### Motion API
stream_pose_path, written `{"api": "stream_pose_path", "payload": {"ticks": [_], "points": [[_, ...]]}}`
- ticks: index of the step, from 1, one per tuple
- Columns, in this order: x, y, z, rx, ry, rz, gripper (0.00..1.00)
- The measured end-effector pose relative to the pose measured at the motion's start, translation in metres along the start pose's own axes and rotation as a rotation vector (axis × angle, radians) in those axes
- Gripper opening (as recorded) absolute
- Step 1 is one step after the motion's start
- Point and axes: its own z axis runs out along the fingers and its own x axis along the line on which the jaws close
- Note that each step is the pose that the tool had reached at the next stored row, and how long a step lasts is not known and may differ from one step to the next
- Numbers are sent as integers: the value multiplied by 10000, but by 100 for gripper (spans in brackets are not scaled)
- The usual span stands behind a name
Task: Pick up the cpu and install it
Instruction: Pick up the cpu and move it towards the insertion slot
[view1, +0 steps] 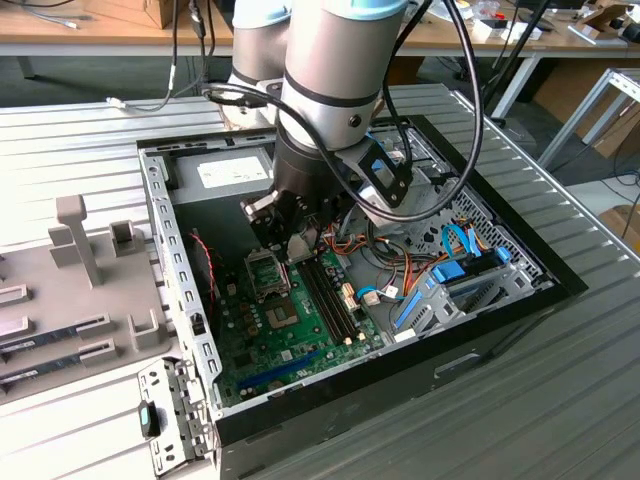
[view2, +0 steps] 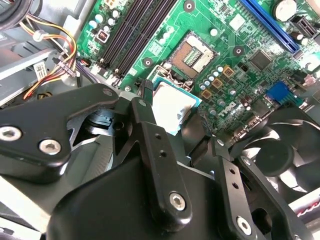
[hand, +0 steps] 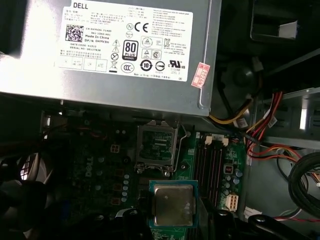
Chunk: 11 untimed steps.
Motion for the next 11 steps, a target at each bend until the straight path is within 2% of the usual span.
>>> {"api": "stream_pose_path", "payload": {"ticks": [11], "points": [[-94, -19, 49, -2, -1, 0, 47]]}}
